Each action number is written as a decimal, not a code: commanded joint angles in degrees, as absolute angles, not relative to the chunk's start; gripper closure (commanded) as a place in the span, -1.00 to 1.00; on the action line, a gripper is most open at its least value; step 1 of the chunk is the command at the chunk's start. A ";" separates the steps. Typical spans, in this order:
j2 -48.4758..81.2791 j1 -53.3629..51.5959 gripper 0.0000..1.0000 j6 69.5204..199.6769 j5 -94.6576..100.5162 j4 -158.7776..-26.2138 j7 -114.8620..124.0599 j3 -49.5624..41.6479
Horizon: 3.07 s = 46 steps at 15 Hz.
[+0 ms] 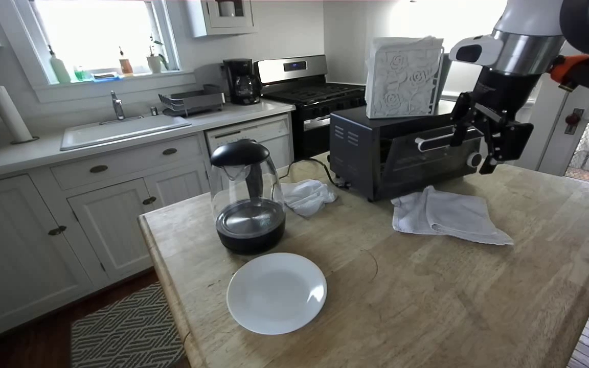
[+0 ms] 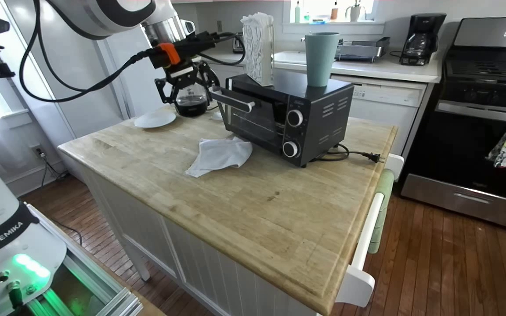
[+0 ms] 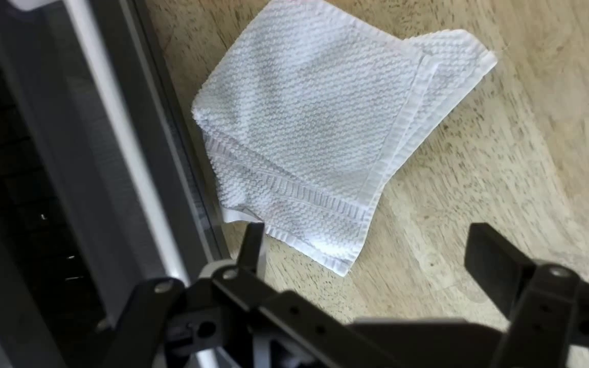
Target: Open the microwave door
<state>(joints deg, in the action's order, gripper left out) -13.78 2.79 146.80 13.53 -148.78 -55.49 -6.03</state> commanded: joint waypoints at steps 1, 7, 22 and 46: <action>-15.17 2.41 -1.00 147.40 13.05 -151.12 -56.27 -7.01; -15.57 2.61 -1.00 151.89 14.43 -150.46 -56.83 -7.31; -9.14 2.63 -1.00 159.37 18.35 -144.17 -59.72 -7.23; -4.15 4.34 -1.00 156.04 19.99 -139.68 -61.77 -6.22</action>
